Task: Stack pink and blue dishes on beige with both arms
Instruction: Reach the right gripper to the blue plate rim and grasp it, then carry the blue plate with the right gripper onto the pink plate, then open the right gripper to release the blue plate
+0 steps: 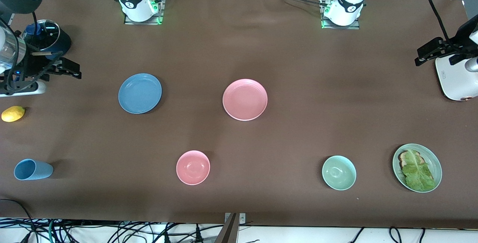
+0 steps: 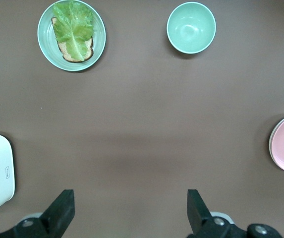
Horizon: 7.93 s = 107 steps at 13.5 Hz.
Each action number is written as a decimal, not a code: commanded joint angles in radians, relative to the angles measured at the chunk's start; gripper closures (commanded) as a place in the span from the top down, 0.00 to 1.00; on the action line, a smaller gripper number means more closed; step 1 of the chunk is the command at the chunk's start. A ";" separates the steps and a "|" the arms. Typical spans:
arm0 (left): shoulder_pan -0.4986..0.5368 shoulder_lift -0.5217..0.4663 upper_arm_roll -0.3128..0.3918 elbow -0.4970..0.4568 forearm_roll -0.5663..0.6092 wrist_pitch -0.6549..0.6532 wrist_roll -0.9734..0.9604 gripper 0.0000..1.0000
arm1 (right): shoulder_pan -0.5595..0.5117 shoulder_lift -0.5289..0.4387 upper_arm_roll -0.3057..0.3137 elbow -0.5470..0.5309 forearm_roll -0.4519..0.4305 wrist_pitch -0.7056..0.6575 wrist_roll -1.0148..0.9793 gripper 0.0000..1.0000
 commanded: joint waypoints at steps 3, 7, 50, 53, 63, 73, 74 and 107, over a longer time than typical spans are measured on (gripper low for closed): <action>-0.019 0.055 0.005 0.028 -0.079 -0.029 0.014 1.00 | 0.000 -0.011 0.004 -0.215 -0.003 0.227 -0.010 1.00; -0.008 0.077 0.008 0.025 -0.063 -0.019 0.034 1.00 | 0.000 -0.050 0.004 -0.460 -0.003 0.483 -0.038 1.00; -0.036 0.104 -0.018 0.030 0.069 0.028 0.028 1.00 | -0.006 0.190 -0.065 -0.701 0.032 0.843 -0.108 0.04; -0.036 0.104 -0.019 0.030 0.069 0.028 0.028 1.00 | -0.007 0.187 -0.065 -0.698 0.034 0.841 -0.108 0.00; -0.037 0.104 -0.019 0.030 0.069 0.028 0.030 1.00 | 0.031 0.186 -0.042 -0.349 0.052 0.508 -0.107 0.00; -0.037 0.104 -0.019 0.030 0.069 0.028 0.030 1.00 | 0.209 0.271 0.001 -0.091 0.201 0.369 0.130 0.00; -0.037 0.104 -0.019 0.030 0.069 0.028 0.028 1.00 | 0.242 0.291 0.001 -0.068 0.222 0.369 0.192 0.00; -0.039 0.104 -0.022 0.030 0.069 0.028 0.022 1.00 | 0.545 0.457 0.062 -0.175 0.233 0.722 0.718 0.82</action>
